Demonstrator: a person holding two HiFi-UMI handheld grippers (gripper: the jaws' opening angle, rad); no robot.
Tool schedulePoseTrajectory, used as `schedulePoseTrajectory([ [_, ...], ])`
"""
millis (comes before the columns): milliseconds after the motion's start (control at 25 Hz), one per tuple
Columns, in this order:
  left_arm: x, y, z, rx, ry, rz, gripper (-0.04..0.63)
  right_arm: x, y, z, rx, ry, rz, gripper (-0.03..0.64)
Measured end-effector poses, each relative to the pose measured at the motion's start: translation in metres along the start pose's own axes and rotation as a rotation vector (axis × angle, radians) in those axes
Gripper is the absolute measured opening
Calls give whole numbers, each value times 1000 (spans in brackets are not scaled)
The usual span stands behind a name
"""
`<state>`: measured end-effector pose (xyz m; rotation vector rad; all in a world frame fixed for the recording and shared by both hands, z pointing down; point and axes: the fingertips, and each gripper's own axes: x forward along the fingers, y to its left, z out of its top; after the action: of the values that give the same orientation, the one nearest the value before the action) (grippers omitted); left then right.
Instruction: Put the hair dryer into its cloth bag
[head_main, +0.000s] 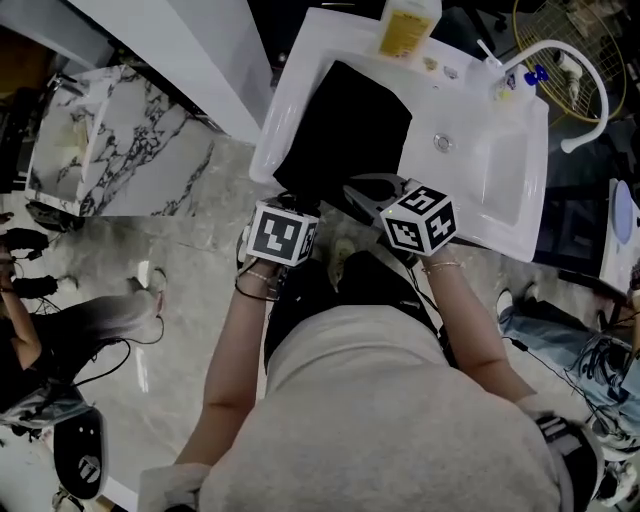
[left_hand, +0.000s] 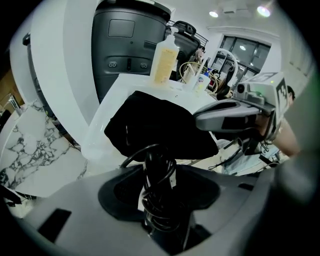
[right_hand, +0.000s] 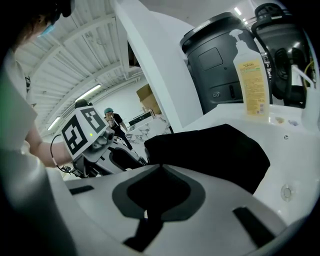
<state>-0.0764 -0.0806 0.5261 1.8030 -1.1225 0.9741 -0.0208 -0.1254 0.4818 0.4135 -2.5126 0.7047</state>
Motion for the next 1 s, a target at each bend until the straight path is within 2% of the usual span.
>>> schedulePoseTrajectory([
  [320, 1, 0, -3, -15, -46, -50, 177, 4, 1, -1, -2, 7, -13, 12],
  [600, -3, 1, 2, -19, -50, -79, 158, 3, -3, 4, -5, -1, -24, 12],
  [840, -7, 1, 10, 21, -32, -100, 149, 3, -4, 8, -32, 0, -16, 12],
  [1000, -10, 2, 21, 11, -38, -126, 143, 5, -6, 11, -35, 3, -16, 12],
])
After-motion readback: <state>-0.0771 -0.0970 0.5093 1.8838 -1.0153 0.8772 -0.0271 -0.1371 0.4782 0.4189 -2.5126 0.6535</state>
